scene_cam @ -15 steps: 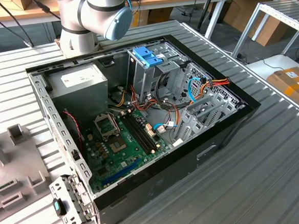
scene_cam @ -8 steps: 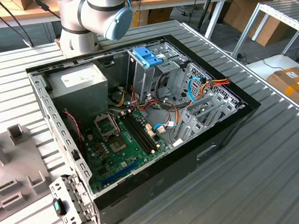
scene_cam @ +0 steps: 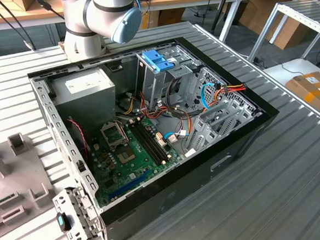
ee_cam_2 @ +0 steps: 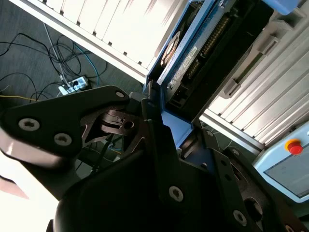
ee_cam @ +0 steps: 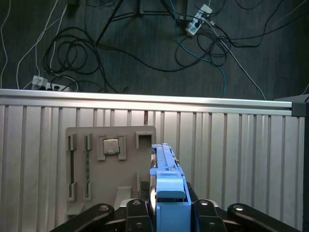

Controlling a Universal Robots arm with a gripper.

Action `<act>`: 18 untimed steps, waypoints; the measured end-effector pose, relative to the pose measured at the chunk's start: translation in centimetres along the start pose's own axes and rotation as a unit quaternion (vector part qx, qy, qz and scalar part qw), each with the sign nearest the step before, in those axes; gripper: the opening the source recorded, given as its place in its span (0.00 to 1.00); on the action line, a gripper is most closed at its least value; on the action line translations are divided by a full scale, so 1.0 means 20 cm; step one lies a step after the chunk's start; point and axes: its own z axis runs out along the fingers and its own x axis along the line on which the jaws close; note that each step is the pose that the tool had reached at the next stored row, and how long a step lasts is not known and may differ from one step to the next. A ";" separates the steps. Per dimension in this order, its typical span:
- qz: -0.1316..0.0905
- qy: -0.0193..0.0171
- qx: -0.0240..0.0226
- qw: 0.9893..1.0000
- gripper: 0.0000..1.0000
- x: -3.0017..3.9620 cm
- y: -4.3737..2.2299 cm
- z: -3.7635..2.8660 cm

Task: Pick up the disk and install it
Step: 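Pick up the disk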

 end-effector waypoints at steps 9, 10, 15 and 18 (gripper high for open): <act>0.000 -0.001 0.000 1.000 0.37 -0.005 0.003 -0.064; 0.000 -0.001 0.000 1.000 0.37 -0.006 0.003 -0.074; 0.000 -0.001 0.000 1.000 0.37 -0.009 0.005 -0.109; 0.000 -0.002 0.000 1.000 0.37 -0.010 0.005 -0.125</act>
